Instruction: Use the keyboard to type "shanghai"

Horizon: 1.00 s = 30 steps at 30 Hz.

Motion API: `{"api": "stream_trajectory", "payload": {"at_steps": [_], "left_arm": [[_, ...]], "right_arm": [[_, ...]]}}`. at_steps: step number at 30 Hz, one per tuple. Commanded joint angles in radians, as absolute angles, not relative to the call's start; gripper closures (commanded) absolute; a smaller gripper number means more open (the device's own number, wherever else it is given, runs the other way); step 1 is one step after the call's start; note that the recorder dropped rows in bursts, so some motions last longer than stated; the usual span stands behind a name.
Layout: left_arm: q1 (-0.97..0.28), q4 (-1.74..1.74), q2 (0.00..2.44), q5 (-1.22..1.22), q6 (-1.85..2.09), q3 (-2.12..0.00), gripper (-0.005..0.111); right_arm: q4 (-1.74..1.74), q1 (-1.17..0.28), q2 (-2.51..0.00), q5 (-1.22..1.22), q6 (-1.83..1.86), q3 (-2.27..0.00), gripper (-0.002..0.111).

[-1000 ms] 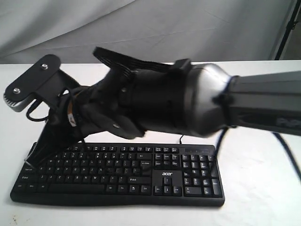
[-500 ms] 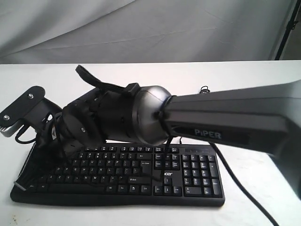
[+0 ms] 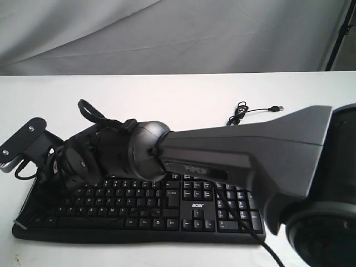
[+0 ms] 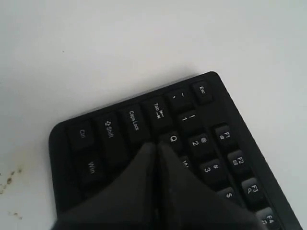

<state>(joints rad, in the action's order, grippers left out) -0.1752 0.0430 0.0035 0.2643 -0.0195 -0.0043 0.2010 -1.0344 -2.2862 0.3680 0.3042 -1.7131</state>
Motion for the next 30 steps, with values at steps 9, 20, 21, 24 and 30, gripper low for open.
{"api": "stream_trajectory", "payload": {"at_steps": [9,20,21,24,30], "left_arm": [[-0.179,0.044,0.0,0.26,-0.022,0.0,0.107],[-0.179,0.044,0.0,0.26,-0.022,0.0,0.107],[-0.179,0.044,0.0,0.26,-0.022,0.0,0.107],[-0.179,0.044,0.0,0.26,-0.022,0.0,0.107],[-0.179,0.044,0.0,0.26,-0.022,0.0,0.107]], "right_arm": [[0.186,-1.02,-2.319,0.389,0.363,-1.732,0.108],[0.185,-1.02,-2.333,0.362,0.365,-1.732,0.108],[0.185,-1.02,-2.333,0.36,0.365,-1.732,0.108],[0.185,-1.02,-2.333,0.36,0.365,-1.732,0.108],[0.183,-1.02,-2.353,0.352,0.366,-1.732,0.108]]}}
